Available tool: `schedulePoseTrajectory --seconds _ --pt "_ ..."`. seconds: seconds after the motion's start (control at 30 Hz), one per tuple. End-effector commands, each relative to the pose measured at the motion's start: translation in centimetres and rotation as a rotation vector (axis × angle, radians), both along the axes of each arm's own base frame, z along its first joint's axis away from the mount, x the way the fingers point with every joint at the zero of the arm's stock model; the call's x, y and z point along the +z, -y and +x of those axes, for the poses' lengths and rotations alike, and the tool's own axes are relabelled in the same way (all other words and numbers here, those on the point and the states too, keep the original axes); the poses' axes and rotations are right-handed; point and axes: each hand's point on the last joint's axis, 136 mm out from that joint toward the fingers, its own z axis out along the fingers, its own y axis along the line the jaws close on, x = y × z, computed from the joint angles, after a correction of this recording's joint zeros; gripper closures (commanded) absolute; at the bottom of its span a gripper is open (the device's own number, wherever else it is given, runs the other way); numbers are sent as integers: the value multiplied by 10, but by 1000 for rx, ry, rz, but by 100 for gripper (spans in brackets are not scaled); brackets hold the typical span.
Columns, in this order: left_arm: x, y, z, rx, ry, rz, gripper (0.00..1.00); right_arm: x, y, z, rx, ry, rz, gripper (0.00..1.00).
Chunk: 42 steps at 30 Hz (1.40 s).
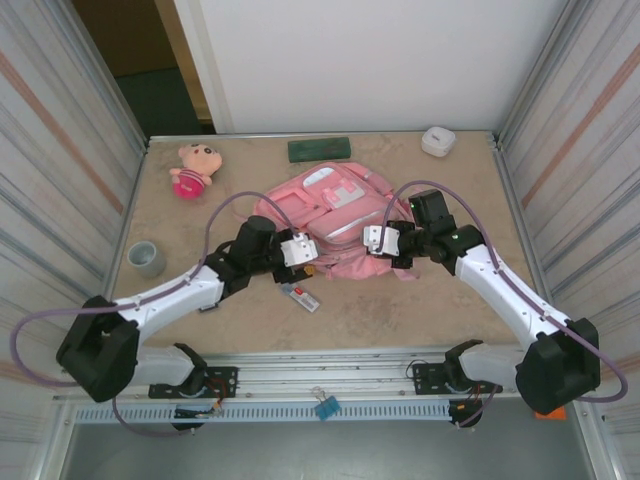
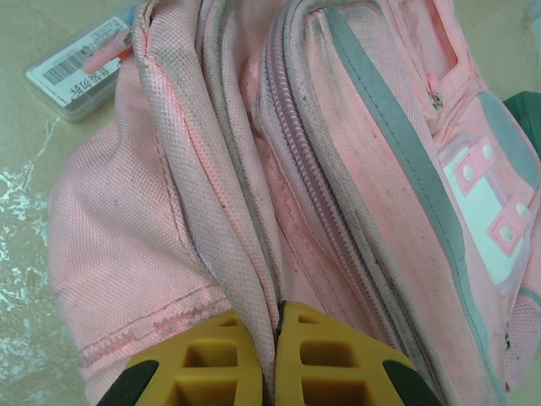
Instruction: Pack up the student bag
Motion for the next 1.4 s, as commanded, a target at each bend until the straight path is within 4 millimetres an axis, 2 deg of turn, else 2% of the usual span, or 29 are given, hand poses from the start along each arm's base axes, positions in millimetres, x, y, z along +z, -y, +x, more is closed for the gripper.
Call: schedulePoseTrajectory --seconds 0.0,0.17,0.2,0.23,0.27,0.33,0.47,0.53,0.63,0.77,0.93,1.07,1.23,1.37 --pt "10 19 12 -77 70 -25 37 36 -15 1 71 48 121 100" --pt "2 32 14 -81 27 -91 90 49 -8 18 -33 27 219 100" --pt "4 35 13 -68 0 -110 99 50 -3 24 -90 6 235 94" --pt "6 38 12 -57 -34 -128 100 49 3 31 -172 -24 249 84" --pt "9 40 10 -47 -61 -139 100 48 8 37 -257 -54 263 77" --pt "12 46 8 -7 -125 -178 100 46 20 45 -455 -152 305 71" --pt "15 53 0 52 -279 -268 100 51 39 40 -817 -375 404 49" --pt "16 53 1 97 -336 -309 100 55 44 27 -930 -434 413 46" --pt "18 57 -3 106 -408 -348 100 65 58 9 -1103 -426 426 46" --pt "21 60 -5 116 -470 -356 100 78 61 -24 -1278 -534 572 46" --pt "23 63 -5 113 -525 -356 100 70 22 -57 -1258 -701 690 49" --pt "25 65 -2 134 -567 -362 100 54 -16 -69 -1273 -766 744 48" --pt "29 70 -3 128 -614 -371 100 25 -49 -56 -1323 -755 764 45" --pt "32 72 -4 120 -623 -373 100 11 -56 -39 -1365 -651 690 45"
